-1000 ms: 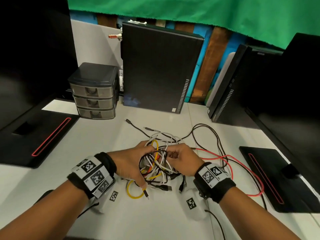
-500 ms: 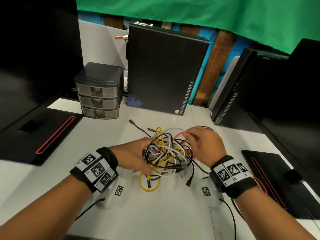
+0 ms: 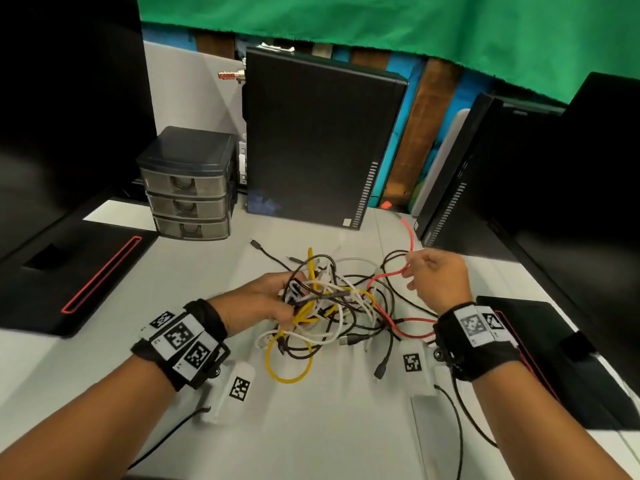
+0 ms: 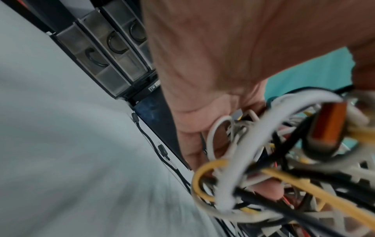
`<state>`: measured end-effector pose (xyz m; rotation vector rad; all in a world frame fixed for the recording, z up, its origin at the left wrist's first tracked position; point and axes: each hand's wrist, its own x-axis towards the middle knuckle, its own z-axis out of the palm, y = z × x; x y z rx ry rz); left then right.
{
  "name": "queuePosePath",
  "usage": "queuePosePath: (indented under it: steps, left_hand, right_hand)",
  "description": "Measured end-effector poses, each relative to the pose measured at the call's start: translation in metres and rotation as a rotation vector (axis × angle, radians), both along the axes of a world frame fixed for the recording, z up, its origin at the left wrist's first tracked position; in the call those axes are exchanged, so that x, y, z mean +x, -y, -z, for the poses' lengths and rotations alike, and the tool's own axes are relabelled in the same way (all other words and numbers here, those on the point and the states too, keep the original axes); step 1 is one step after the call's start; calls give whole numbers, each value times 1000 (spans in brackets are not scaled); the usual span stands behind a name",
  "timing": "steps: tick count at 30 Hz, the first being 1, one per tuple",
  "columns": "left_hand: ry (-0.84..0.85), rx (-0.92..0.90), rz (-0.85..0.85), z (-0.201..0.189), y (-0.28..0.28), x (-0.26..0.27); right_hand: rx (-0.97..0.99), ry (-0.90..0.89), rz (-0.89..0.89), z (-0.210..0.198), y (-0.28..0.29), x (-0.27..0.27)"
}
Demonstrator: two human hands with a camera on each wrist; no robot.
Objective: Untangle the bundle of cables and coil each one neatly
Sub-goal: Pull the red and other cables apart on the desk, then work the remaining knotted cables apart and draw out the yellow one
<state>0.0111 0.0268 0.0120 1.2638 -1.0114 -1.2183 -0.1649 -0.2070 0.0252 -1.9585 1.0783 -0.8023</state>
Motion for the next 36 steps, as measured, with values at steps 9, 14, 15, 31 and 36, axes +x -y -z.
queuePosePath:
  steps: [9, 14, 15, 31, 36]
  left_hand:
    - [-486, -186, -259, 1, 0, 14]
    - [-479, -202, -336, -2, -2, 14]
    - [-439, -176, -386, 0, 0, 17]
    - [-435, -186, -751, -13, -18, 64]
    - [-527, -268, -655, -32, -14, 44]
  right_hand:
    - [52, -232, -482, 12, -22, -31]
    - [16, -200, -525, 13, -41, -27]
    - [12, -169, -494, 8, -41, -27]
    - [-227, 155, 150, -104, 63, -82]
    - [-194, -147, 109, -71, 40, -72]
